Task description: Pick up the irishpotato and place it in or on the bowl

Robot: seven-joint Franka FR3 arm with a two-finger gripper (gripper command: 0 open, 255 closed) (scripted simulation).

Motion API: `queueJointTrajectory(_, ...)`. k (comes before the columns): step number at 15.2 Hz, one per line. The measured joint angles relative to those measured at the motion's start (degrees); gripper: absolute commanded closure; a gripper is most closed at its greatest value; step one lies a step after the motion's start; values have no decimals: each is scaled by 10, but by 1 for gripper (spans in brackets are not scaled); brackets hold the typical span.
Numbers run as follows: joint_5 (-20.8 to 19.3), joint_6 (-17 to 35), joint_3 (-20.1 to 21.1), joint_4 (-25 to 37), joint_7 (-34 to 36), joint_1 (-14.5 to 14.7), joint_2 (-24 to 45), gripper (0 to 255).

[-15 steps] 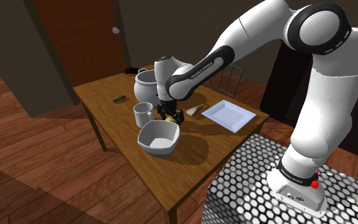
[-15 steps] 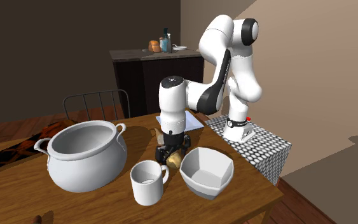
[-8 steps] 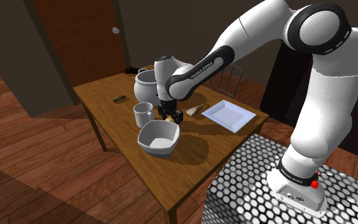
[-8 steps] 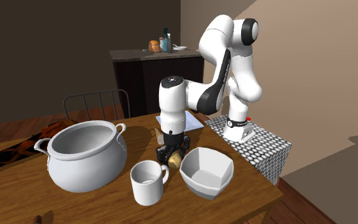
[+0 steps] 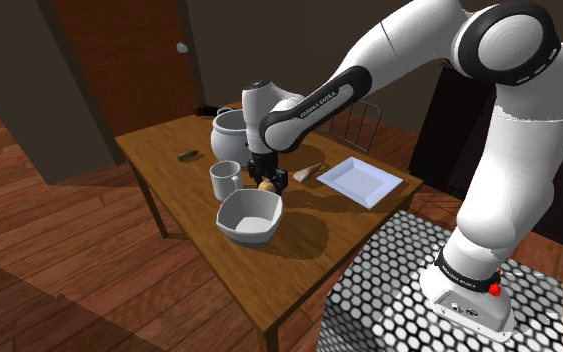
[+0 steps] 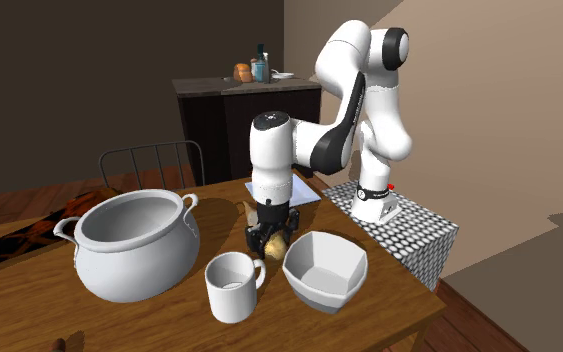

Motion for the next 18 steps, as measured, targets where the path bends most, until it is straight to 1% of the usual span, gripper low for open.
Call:
queueJointTrajectory(9,29,-60,7,28,-22,-8,-39,255)
queueJointTrajectory(18,48,-122,11,70,-36,-11,-64,255)
